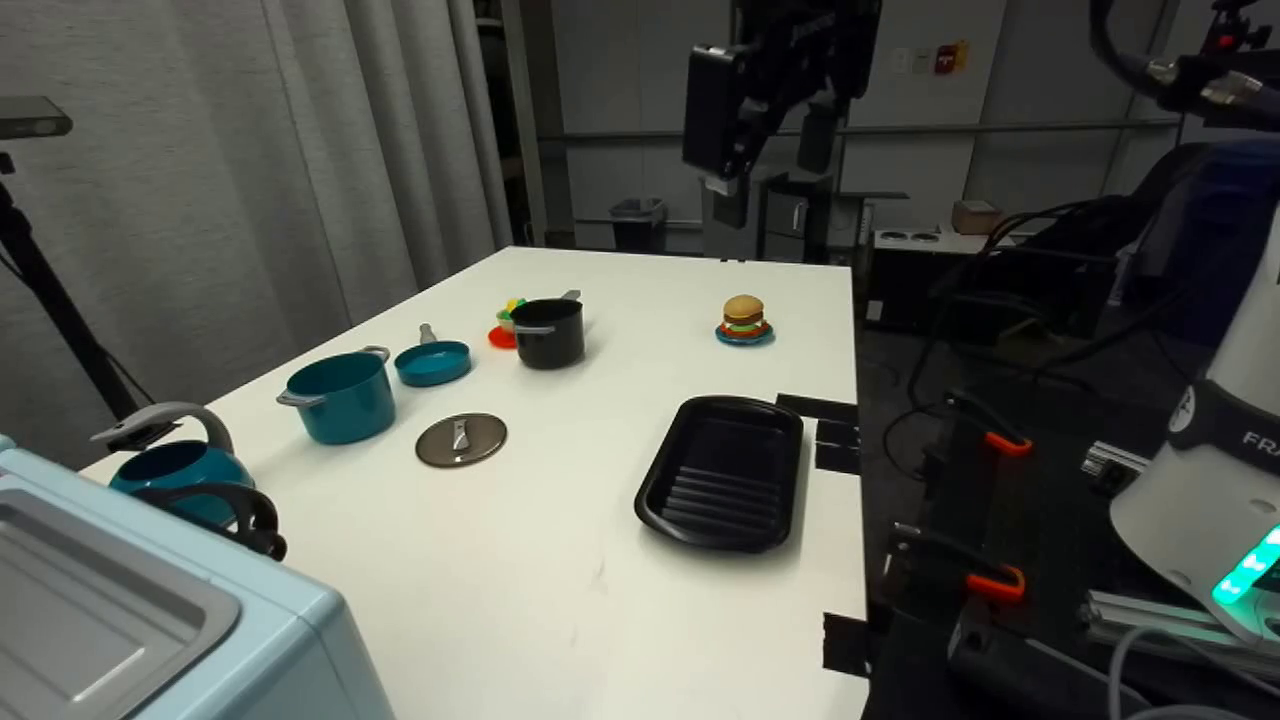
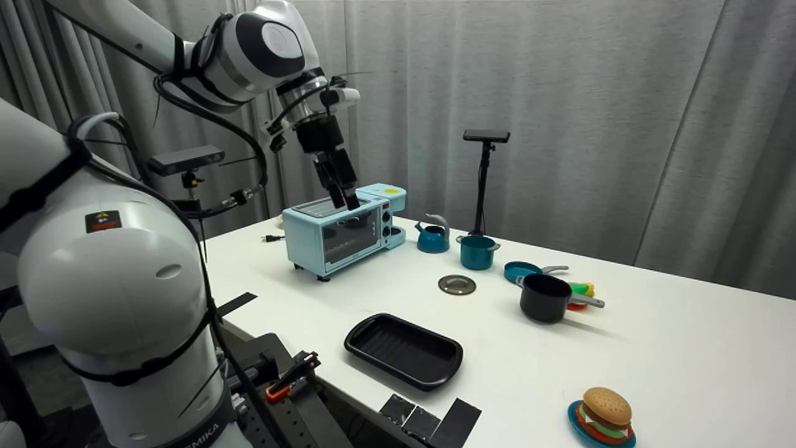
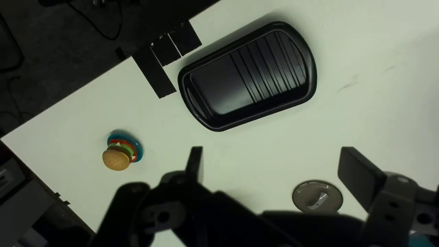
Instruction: Pick the lid and put it on the black pot
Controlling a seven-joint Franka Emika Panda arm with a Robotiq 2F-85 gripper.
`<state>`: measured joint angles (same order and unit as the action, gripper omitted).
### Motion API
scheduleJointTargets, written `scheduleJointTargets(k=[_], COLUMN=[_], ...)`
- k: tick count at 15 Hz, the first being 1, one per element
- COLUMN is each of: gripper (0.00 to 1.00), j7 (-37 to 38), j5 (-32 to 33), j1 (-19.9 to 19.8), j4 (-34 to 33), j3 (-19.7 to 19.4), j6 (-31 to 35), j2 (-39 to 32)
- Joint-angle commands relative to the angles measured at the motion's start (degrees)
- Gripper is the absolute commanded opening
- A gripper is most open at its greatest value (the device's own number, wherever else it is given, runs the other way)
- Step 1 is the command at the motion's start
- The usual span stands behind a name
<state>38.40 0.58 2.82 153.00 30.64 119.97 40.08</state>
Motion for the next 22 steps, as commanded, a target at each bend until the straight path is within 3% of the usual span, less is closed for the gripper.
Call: scheduleJointTargets(k=[1,7,10,17,22], gripper=[1.00,1.00,1.00,1.00,1.00], j7=[1.9,1.6,-0.5,-4.5,-6.9], j5=[3.0,9.1,11.6,12.3,10.8], j1=[0.2,-1.9,-1.9,2.6,6.5], j4=[-1.6,-6.9,-12.2,-28.0,-37.2], j3=[-0.7,-2.5,-5.7,-14.4,-19.4], j6=[2.3,8.1,10.5,10.2,9.9], j2=[-5.4,-20.0,-29.8,-49.6,-58.2])
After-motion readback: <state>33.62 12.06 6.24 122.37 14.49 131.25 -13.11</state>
